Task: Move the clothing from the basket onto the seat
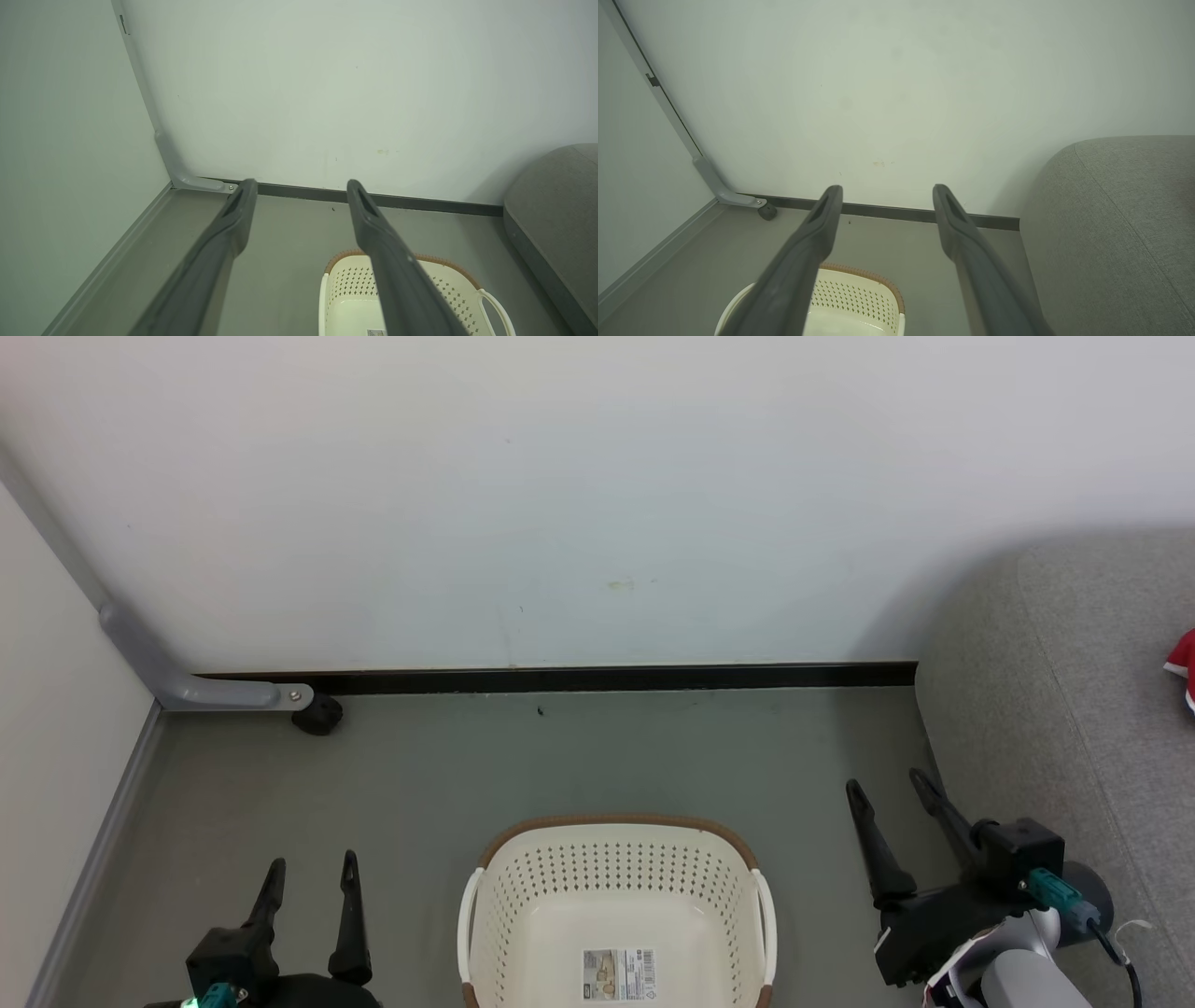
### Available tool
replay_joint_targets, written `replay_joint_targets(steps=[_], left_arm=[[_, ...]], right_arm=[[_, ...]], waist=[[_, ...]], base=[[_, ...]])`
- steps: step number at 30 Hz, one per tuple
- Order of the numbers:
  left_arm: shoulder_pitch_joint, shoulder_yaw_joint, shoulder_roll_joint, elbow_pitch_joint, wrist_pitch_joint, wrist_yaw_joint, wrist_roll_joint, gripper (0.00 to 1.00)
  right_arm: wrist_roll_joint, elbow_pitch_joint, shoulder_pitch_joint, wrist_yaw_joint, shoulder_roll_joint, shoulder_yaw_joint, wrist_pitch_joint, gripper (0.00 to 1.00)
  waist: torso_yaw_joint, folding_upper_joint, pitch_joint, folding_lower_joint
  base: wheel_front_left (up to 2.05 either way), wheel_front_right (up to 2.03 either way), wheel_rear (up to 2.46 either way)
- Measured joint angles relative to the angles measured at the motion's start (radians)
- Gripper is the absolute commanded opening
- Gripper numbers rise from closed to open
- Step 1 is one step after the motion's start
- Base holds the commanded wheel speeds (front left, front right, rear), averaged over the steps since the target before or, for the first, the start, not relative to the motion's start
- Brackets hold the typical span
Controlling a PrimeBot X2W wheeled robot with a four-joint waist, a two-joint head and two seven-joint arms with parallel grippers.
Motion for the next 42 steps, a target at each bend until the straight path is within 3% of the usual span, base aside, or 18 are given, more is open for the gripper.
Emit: replay_joint_targets(steps=[5, 6, 15, 42], left_arm=[[0.004, 0.004, -0.002, 0.0, 0.0, -0.014, 0.0, 1.0], [0.005, 0.004, -0.003, 0.003, 0.0, -0.023, 0.0, 0.0], [0.052, 0.002, -0.026, 0.064, 0.013, -0.027, -0.022, 0.0], [0.047, 0.07, -0.043, 0.032, 0.125, -0.071, -0.381, 0.0]], right_arm=[[0.0, 0.001, 0.0, 0.0, 0.0, 0.002, 0.0, 1.0], [0.0, 0.004, 0.002, 0.0, 0.0, 0.005, 0.001, 0.0], [0.016, 0.064, 0.082, 0.0, 0.006, 0.002, 0.011, 0.0], [0.446, -0.006, 0.083, 0.0, 0.007, -0.092, 0.122, 0.0]], waist=[[-0.001, 0.0, 0.0, 0.0], [-0.001, 0.0, 0.0, 0.0], [-0.002, 0.0, 0.0, 0.0], [-0.019, 0.0, 0.002, 0.0]], base=[[0.0, 0.0, 0.0], [0.0, 0.0, 0.0], [0.0, 0.0, 0.0], [0.0, 0.0, 0.0]])
